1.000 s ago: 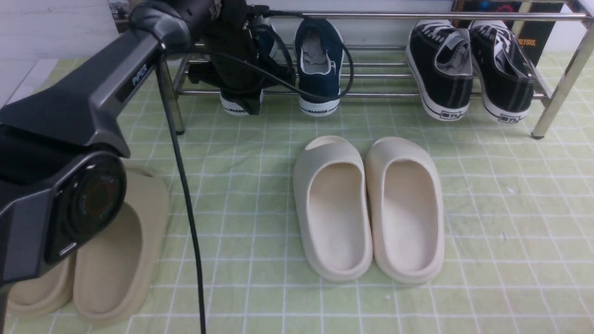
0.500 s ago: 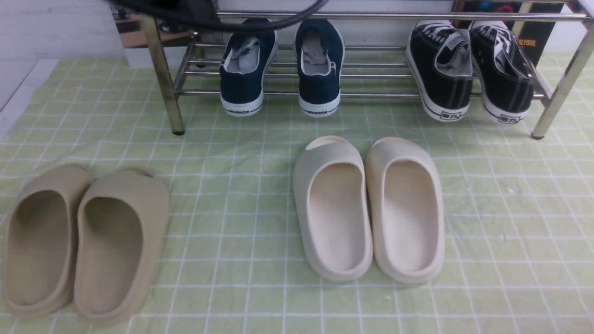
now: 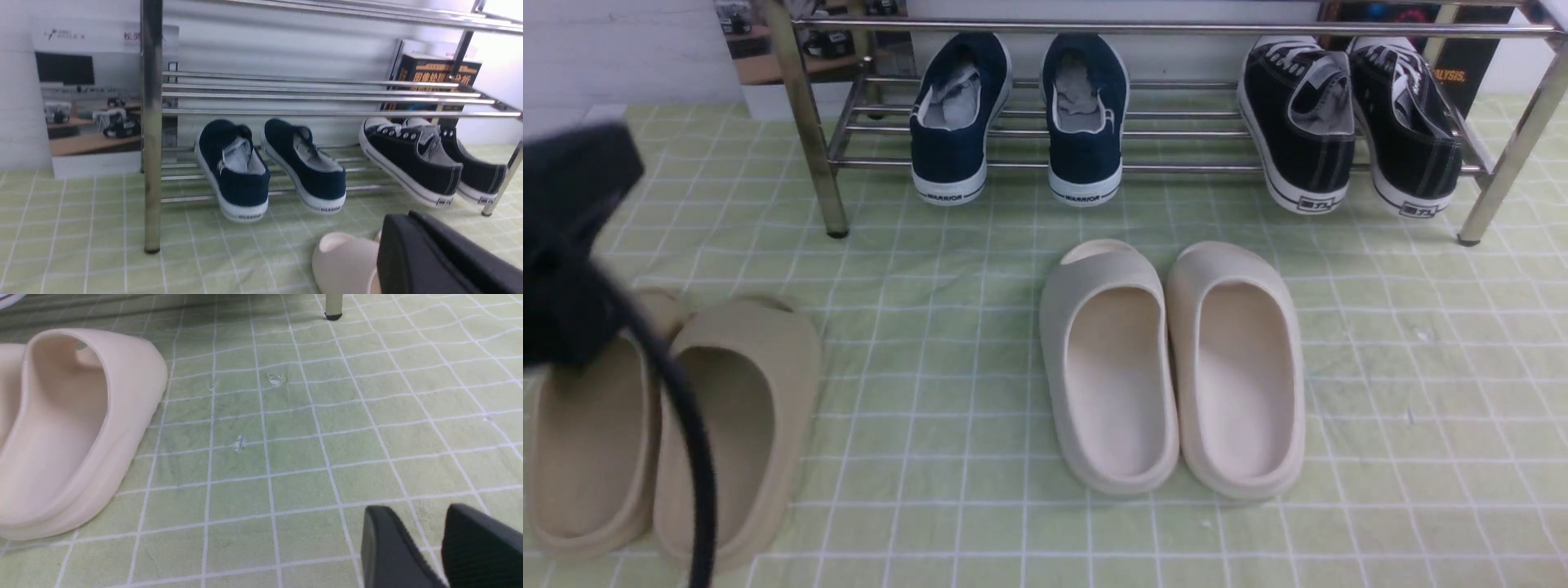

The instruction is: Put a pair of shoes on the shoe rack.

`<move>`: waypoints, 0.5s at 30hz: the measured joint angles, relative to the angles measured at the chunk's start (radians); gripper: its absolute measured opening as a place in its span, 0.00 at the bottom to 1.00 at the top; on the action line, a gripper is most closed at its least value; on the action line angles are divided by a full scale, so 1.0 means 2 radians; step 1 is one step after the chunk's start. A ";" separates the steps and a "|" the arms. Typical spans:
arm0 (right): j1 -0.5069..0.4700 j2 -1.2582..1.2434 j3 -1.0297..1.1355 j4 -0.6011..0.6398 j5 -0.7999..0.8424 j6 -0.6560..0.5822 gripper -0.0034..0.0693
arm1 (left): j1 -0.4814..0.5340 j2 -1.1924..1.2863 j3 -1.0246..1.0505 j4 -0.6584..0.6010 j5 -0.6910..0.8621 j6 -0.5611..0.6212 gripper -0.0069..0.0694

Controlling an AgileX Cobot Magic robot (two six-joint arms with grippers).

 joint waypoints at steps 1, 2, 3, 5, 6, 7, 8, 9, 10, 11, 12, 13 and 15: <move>0.000 0.000 0.000 0.000 0.000 0.000 0.38 | 0.000 -0.026 0.029 0.000 -0.003 0.000 0.07; 0.000 0.000 0.000 0.000 0.000 0.000 0.38 | 0.000 -0.048 0.057 -0.001 -0.004 0.000 0.07; 0.000 0.000 0.000 0.000 0.000 0.000 0.38 | 0.000 -0.048 0.062 -0.002 -0.004 0.000 0.07; 0.000 0.000 0.000 0.000 0.000 0.000 0.38 | 0.000 -0.101 0.126 -0.009 -0.004 0.000 0.07; 0.000 0.000 0.000 0.000 0.000 0.000 0.38 | 0.000 -0.121 0.148 -0.011 -0.004 0.000 0.07; 0.000 0.000 0.000 0.000 0.000 0.000 0.38 | 0.000 -0.141 0.169 -0.012 -0.004 0.000 0.07; 0.000 0.000 0.000 0.000 0.000 0.000 0.38 | 0.000 -0.159 0.187 -0.013 -0.004 0.000 0.07; 0.000 0.000 0.000 0.000 0.000 0.000 0.38 | 0.000 -0.173 0.201 -0.015 -0.004 0.000 0.07; 0.000 0.000 0.000 0.000 0.000 0.000 0.38 | 0.000 -0.179 0.207 -0.016 -0.004 0.000 0.07; 0.000 0.000 0.000 0.000 0.000 0.000 0.38 | 0.000 -0.201 0.231 -0.025 -0.004 0.000 0.07; 0.000 0.000 0.000 0.000 0.000 0.000 0.38 | 0.000 -0.213 0.245 -0.028 -0.005 0.000 0.07; 0.000 0.000 0.000 0.000 0.000 0.000 0.38 | 0.000 -0.222 0.258 -0.032 -0.005 0.000 0.07; 0.000 0.000 0.000 0.000 0.000 0.000 0.38 | 0.000 -0.236 0.278 -0.034 -0.005 0.000 0.07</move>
